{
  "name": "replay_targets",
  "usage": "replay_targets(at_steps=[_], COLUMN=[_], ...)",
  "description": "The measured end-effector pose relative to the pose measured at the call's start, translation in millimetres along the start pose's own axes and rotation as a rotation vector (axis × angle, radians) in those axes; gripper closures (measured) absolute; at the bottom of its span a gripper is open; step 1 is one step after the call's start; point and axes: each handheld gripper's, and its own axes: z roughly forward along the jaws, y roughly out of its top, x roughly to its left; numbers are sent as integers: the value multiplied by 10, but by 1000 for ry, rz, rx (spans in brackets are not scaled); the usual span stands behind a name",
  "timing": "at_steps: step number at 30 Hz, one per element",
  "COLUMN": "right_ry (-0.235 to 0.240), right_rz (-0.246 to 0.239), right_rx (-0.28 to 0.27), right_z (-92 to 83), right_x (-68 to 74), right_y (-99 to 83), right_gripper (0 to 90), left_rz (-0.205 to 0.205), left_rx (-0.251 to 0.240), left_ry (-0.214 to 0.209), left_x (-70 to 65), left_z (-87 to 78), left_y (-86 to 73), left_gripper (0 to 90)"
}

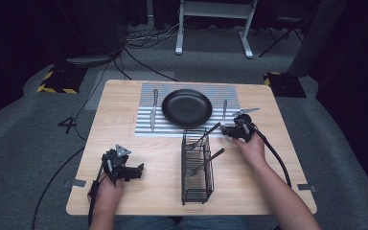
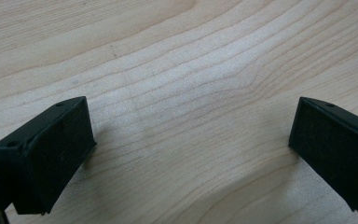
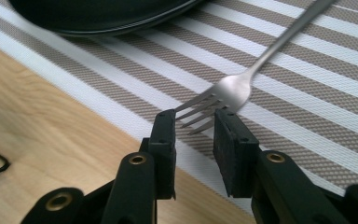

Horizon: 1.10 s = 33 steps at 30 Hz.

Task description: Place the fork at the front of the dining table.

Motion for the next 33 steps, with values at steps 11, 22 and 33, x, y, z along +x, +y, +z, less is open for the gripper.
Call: replay_targets(at_steps=[11,22,33], right_ry=[-28,-33,-44], right_rz=[68,86,6], right_rx=[-29,-73,-183], right_z=[-26,50,-598], right_x=[-273,-403,-176], right_y=[-15,41,54], right_gripper=[687,643,530], left_rz=[0,0,0], left_rx=[0,0,0], left_ry=[0,0,0], left_x=[0,0,0], left_z=[0,0,0], left_y=[0,0,0], left_gripper=[0,0,0])
